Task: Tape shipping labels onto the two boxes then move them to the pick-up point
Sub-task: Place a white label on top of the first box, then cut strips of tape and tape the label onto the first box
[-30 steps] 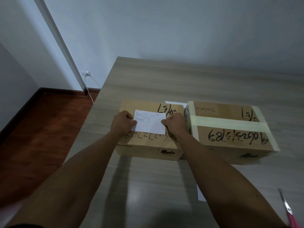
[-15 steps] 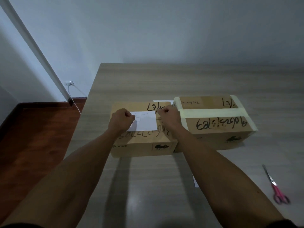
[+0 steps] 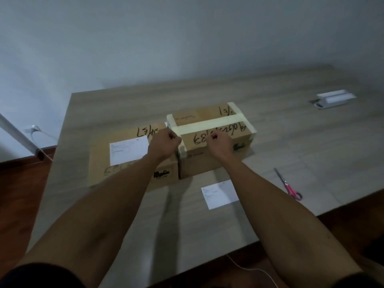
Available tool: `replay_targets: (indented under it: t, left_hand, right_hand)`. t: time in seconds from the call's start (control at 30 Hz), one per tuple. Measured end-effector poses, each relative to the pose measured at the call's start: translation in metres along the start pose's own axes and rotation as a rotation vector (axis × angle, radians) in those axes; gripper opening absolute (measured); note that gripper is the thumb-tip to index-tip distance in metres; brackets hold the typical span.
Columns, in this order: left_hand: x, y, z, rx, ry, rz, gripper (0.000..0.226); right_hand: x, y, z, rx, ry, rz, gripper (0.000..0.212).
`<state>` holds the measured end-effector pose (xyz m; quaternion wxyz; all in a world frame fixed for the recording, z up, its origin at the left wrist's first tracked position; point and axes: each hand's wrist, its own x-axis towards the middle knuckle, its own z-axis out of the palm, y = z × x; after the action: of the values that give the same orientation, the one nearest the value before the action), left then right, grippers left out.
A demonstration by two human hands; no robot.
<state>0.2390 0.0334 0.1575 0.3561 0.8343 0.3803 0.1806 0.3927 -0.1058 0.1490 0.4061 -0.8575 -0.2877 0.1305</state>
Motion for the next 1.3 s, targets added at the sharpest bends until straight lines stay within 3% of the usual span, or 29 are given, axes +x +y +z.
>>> replay_targets:
  t: [0.3,0.63,1.03,1.3]
  left_hand:
    - [-0.029,0.082,0.119,0.001,-0.067,0.045,0.016]
    - [-0.081,0.127,0.249,-0.056,-0.161,-0.149,0.01]
    - [-0.11,0.12,0.353,-0.005,-0.29,-0.222,0.01]
    - [-0.121,0.109,0.397,0.051,-0.357,-0.158,0.028]
  right_hand:
    - [-0.018,0.123,-0.101,0.014,0.009,0.138,0.032]
    - [-0.025,0.256,-0.175,-0.015,-0.087,0.21,0.024]
    - [-0.019,0.352,-0.174,-0.188,-0.102,0.331,0.02]
    - [-0.022,0.374,-0.167,-0.307,-0.075,0.397,0.035]
